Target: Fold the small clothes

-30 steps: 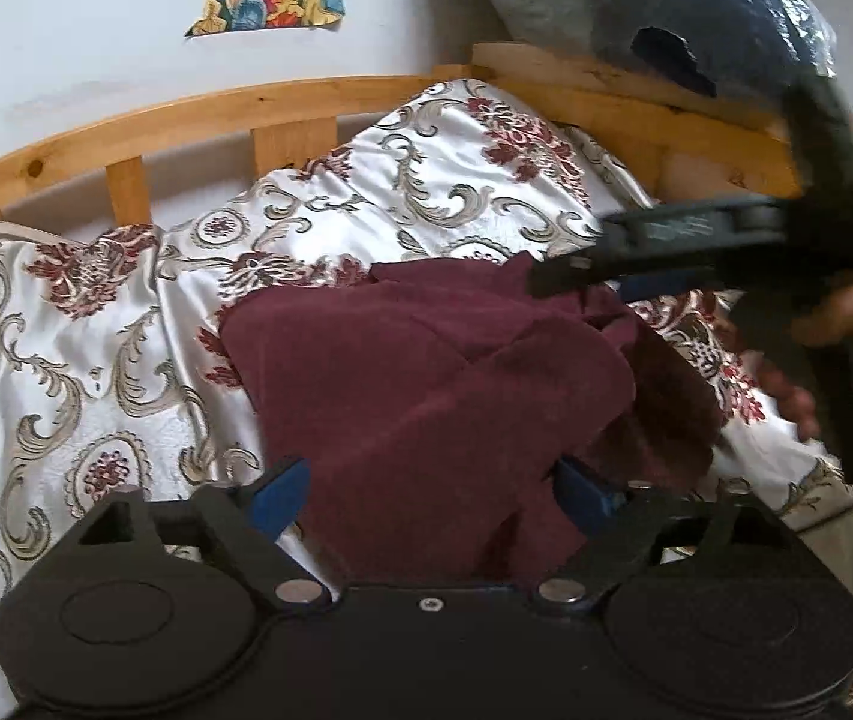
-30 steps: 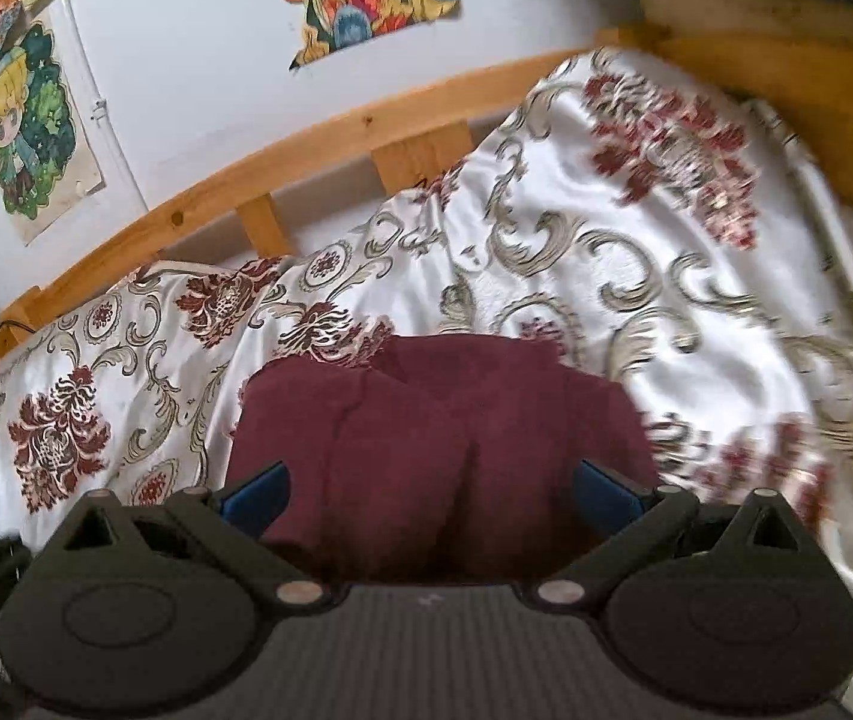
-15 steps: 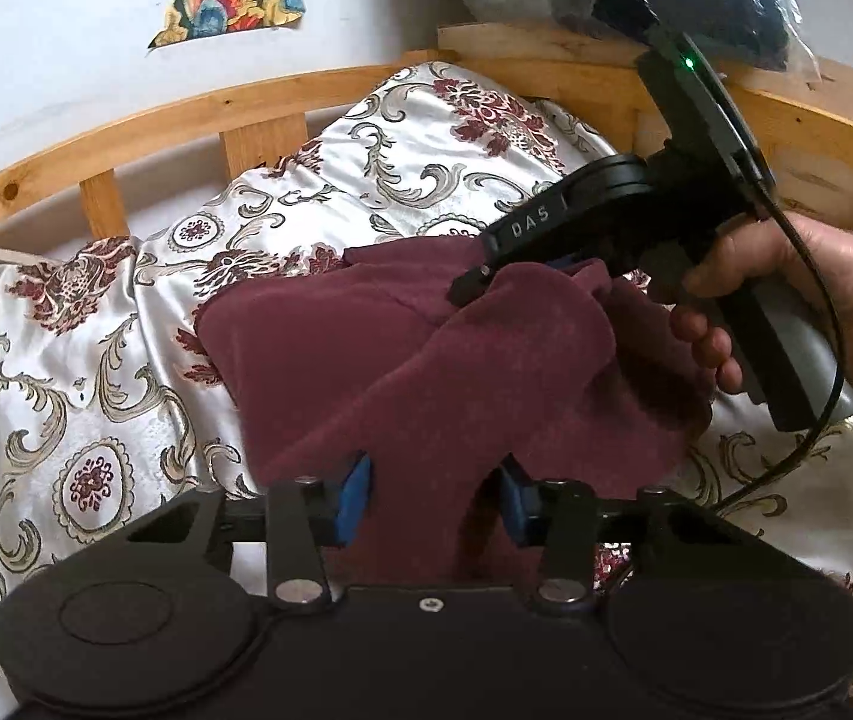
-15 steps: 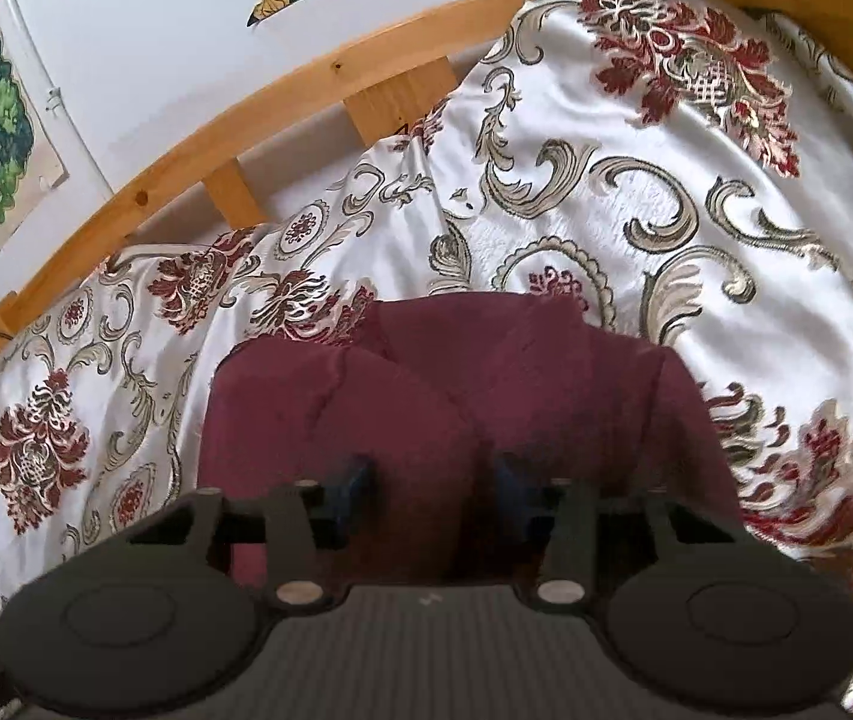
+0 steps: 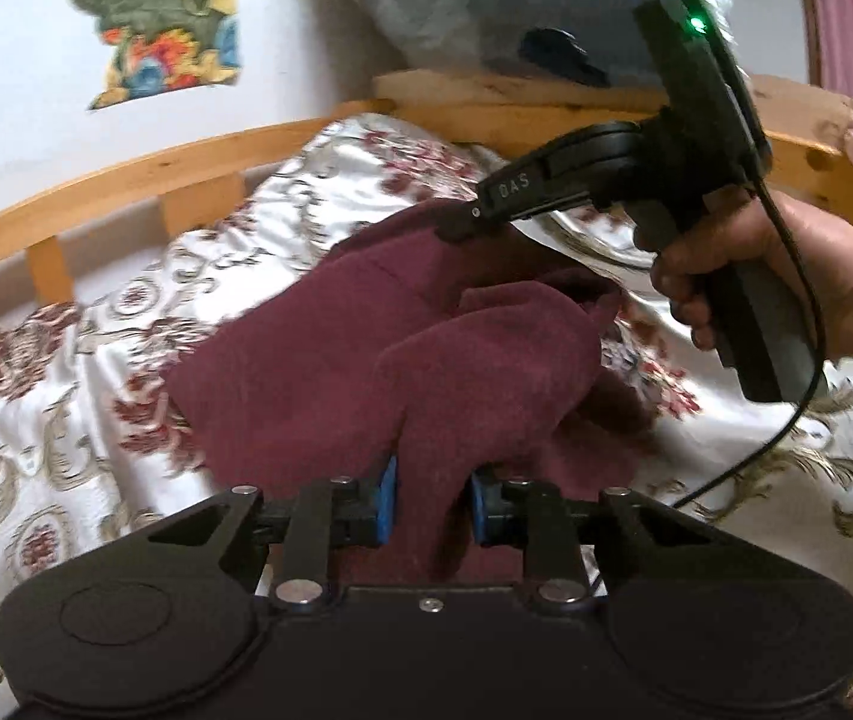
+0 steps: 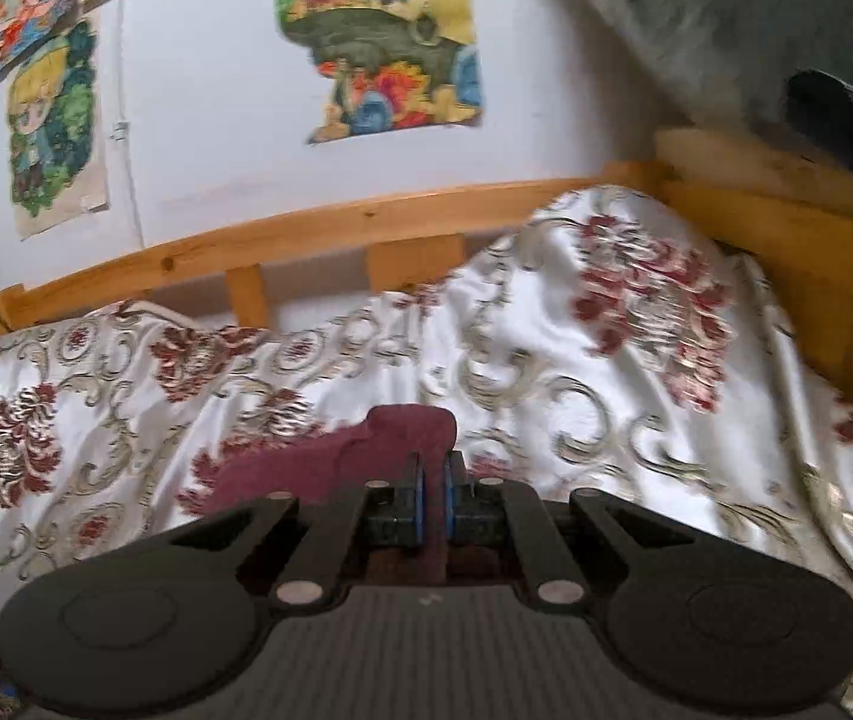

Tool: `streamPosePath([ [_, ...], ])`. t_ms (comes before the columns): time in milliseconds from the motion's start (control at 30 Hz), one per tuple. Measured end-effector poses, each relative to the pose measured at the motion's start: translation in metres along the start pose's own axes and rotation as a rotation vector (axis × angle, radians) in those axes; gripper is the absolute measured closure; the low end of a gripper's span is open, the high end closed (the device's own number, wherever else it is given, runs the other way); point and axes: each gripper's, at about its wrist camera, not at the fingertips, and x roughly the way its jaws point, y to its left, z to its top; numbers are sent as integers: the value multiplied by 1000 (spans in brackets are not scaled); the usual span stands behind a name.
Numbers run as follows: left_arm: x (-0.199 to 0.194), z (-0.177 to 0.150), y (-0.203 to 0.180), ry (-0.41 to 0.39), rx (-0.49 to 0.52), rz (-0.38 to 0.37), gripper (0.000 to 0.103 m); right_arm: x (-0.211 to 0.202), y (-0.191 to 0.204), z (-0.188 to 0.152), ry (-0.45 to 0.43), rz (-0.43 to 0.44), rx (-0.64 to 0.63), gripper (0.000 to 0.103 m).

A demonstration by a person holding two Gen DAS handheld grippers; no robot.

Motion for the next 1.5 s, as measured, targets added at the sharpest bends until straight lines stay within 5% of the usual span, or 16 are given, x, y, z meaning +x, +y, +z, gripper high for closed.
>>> streamPosePath([
  [200, 7, -8, -9, 31, 36, -31, 73, 9, -28, -31, 65, -56, 49, 95],
  [400, 6, -10, 4, 39, -71, -88, 64, 13, -38, -55, 100, -67, 79, 95],
  [500, 0, -7, 13, 32, -150, -110, 52, 12, -39, -55, 97, -60, 85, 94],
  [633, -11, -4, 32, 6, -299, -153, 23, 11, -36, -54, 102, -63, 73, 93],
  [767, -21, 2, 46, -14, -388, -167, 12, 13, -35, -55, 113, -77, 65, 93],
  [933, -17, 5, 62, 33, -476, -85, 2, 11, -35, -55, 114, -94, 74, 91],
  [1033, -10, 1, 72, 83, -517, -44, 2, 2, -32, -56, 109, -99, 78, 77],
  [1133, -2, -5, 83, 130, -560, -6, 2, -16, -30, -58, 83, -87, 113, 44],
  [1267, 9, -14, 89, 197, -579, 17, 2, -43, -26, -66, 70, -5, 170, 13],
  [1367, 16, -20, 89, 239, -581, 13, 1, -54, -19, -76, 121, 45, 171, 11],
  [1500, 21, -28, 88, 267, -591, -17, 1, -60, -8, -92, 166, -22, 96, 11],
])
